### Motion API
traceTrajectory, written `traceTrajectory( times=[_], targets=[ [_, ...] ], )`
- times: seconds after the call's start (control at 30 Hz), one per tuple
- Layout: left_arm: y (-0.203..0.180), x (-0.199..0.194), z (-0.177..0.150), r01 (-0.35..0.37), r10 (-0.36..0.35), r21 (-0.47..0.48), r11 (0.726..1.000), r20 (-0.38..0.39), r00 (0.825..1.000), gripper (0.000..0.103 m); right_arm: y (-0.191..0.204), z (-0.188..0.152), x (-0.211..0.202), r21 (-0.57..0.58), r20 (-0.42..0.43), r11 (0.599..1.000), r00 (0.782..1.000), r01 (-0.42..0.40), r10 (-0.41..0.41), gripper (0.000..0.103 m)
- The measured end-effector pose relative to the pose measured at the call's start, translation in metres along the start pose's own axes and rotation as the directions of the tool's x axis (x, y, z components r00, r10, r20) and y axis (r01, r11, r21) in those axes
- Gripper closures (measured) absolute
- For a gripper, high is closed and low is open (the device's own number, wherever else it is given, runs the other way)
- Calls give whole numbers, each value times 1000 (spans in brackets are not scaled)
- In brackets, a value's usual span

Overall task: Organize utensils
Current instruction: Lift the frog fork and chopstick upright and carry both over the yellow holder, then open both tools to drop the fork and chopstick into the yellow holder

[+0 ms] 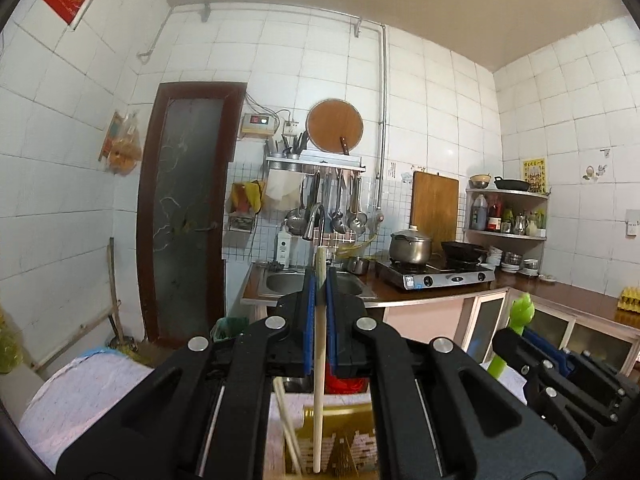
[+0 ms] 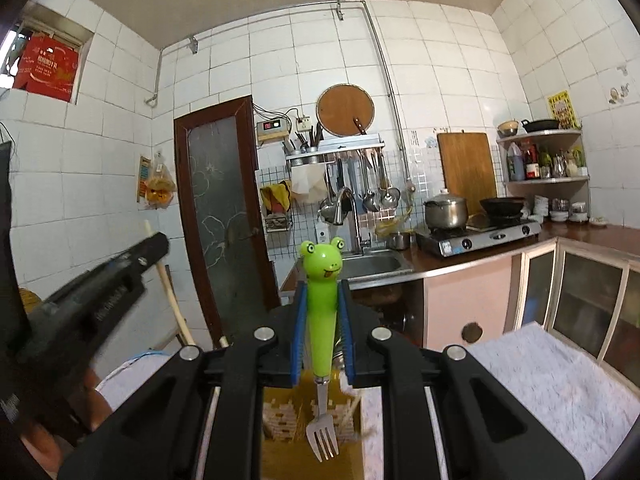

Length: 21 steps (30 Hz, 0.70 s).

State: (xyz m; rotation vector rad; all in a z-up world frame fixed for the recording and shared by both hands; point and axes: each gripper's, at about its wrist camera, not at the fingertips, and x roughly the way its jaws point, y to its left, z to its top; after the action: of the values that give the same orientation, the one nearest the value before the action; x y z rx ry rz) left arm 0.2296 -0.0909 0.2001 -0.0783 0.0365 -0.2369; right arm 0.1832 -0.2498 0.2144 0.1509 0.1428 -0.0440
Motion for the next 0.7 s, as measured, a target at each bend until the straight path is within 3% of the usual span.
traceTrajectory(
  times=[0.27,0.53,0.57,0.6,0.67,0.7],
  targets=[
    [4,70,-53,-9,9,-7,1000,-89,996,99,-16,-38,68,12,-107,999,994,32,-30,88],
    [29,73,-84,-46,46,1,999,-181,982,98,-25,-74,84,-18,-230,998,972,53,-55,85],
    [34,70,-84,-45,44,0,999,-195,980,96,-25,-77,84,-25,-251,998,966,57,-61,84],
    [37,65,-83,-47,45,-3,999,-209,977,92,-25,-79,81,-31,-257,998,964,62,-68,72],
    [43,51,-79,-67,64,-5,998,-218,974,54,-24,-78,71,-51,-255,995,962,83,-93,49],
    [45,44,-77,-74,71,-6,997,-213,974,46,-23,-76,66,-54,-251,995,963,86,-97,48]
  ],
)
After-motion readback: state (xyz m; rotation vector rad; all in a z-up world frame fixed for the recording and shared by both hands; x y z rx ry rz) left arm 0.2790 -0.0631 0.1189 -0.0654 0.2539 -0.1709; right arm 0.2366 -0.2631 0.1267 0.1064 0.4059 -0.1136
